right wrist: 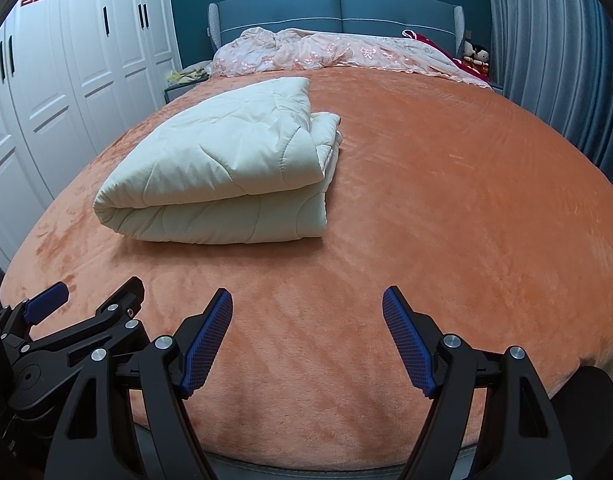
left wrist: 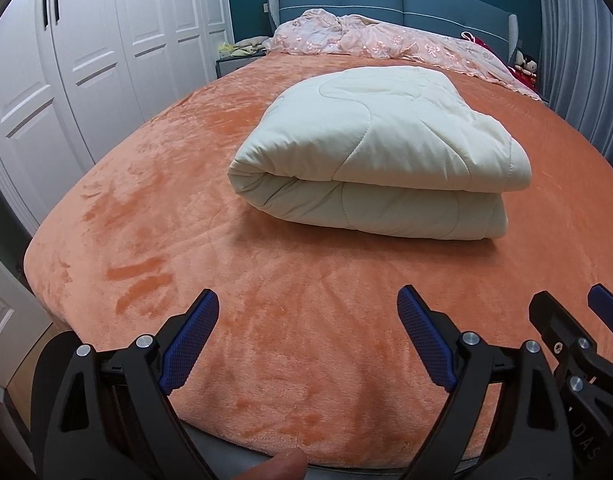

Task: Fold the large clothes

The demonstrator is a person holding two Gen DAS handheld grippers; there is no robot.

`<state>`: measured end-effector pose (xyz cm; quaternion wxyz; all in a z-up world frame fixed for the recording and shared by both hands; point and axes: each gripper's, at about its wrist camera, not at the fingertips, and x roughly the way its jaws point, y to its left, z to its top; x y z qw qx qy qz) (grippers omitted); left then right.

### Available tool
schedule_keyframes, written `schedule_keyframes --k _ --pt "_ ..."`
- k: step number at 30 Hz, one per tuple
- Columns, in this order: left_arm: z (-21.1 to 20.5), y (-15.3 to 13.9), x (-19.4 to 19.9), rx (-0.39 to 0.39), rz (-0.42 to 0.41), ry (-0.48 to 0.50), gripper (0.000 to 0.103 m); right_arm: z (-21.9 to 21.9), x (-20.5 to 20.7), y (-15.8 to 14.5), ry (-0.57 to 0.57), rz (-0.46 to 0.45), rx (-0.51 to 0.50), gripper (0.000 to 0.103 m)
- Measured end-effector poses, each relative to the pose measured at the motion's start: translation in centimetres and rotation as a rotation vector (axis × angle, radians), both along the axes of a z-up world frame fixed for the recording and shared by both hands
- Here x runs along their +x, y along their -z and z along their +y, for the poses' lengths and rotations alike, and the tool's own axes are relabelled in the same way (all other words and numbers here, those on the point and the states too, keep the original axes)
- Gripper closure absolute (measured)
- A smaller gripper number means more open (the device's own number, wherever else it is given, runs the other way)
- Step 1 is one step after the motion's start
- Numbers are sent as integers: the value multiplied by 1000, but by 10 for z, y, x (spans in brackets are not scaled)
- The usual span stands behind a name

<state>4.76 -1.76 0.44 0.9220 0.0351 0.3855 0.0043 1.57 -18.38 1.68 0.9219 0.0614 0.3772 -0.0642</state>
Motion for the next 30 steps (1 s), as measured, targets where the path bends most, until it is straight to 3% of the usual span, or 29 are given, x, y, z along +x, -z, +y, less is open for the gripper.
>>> schedule_keyframes --k 30 --pt "-1 0 -1 4 -4 6 16 -2 0 -4 5 1 1 27"
